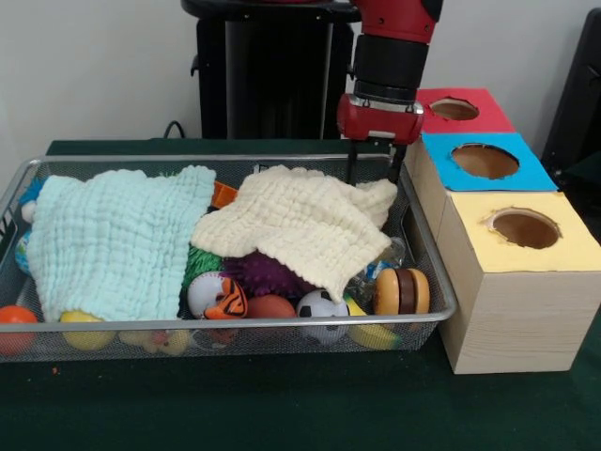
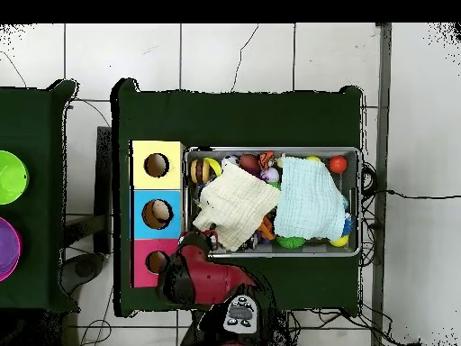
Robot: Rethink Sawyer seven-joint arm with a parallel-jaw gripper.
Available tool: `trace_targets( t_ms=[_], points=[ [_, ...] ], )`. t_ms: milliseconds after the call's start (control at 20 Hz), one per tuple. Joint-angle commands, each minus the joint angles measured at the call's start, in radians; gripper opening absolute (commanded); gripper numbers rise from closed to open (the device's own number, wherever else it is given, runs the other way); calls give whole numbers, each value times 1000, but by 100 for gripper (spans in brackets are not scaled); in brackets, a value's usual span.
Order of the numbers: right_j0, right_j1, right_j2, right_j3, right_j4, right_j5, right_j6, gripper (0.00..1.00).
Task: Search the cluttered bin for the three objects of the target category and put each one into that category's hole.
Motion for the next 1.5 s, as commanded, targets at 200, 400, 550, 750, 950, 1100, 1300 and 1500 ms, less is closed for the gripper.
trace_targets(
  t_ms=[200, 400, 550, 750, 950, 1100, 1300, 1500],
  points=[
    [19, -25, 28, -172, 52, -41, 174, 100],
    [24, -10, 17, -186, 43, -69, 169, 100],
    [31, -7, 4, -196, 42, -68, 160, 100],
    [49, -32, -24, -204, 33, -69, 148, 100],
    [43, -76, -15, -204, -4, 18, 116, 100],
    [38, -66, -17, -201, -22, 23, 108, 0],
    [7, -61, -12, -195, -50, 23, 101, 0],
    [-40, -98, -19, -157, -76, 143, 61, 0]
  ],
)
